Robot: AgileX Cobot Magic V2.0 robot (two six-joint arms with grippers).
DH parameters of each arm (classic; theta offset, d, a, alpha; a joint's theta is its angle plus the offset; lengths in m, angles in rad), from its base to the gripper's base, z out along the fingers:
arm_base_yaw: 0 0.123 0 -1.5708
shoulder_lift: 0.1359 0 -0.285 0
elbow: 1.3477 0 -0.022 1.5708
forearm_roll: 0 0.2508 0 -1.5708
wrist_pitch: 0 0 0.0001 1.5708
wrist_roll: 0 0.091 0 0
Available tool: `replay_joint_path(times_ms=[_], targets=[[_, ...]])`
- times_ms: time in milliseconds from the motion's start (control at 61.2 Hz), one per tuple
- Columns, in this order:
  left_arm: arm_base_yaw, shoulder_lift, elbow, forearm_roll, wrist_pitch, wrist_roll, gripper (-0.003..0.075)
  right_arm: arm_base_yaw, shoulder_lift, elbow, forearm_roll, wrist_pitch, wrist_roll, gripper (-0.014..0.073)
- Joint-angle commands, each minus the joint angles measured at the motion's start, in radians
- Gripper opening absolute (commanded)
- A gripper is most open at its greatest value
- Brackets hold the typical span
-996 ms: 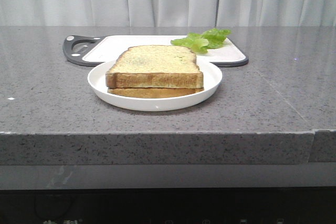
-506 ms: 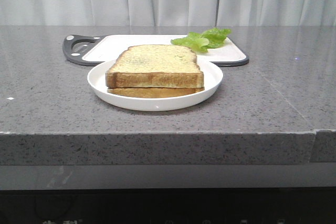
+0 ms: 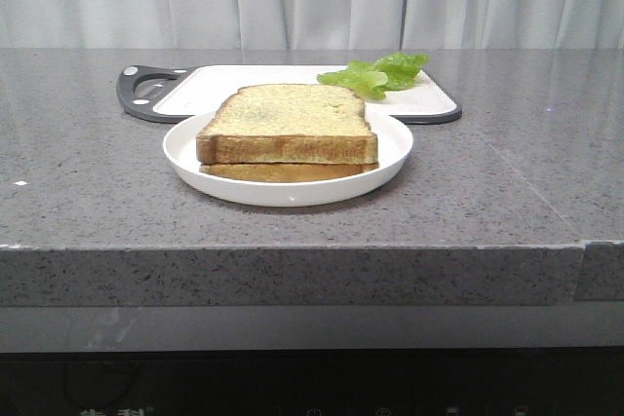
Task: Left arm grabs bread, right arm adds lettuce
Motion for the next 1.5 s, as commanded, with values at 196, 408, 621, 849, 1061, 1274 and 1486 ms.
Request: replay_joint_path(times_ms=[196,408,621,849,1061,1274,1486], targets=[[0.001,0.176,-0.051,-0.005,-0.032,0.006,-0.0020,-0.007,0.225,-0.065,-0.047,-0.017,0.000,-0.0116],[0.001,0.259,-0.051,-0.008,-0.038,0.006,-0.0020,-0.007,0.322,-0.065,-0.047,-0.016,0.000,-0.0116],[0.001,0.315,-0.051,-0.010,-0.045,0.006,0.0034,-0.007,0.386,-0.065,-0.047,0.003,0.000,-0.0040],[-0.013,0.403,-0.076,-0.087,-0.043,0.011,0.0412,-0.007,0.439,-0.065,-0.046,0.002,0.000,0.0363],[-0.124,0.555,-0.199,-0.189,0.071,0.054,0.0417,-0.007,0.439,-0.065,-0.040,-0.011,0.000,0.0374],[-0.260,0.752,-0.330,-0.240,0.153,0.054,0.0417,-0.007,0.439,-0.065,-0.040,-0.011,0.000,0.0374],[-0.326,0.964,-0.460,-0.325,0.218,0.054,0.0417,-0.007,0.439,-0.065,-0.040,-0.011,0.000,0.0374]])
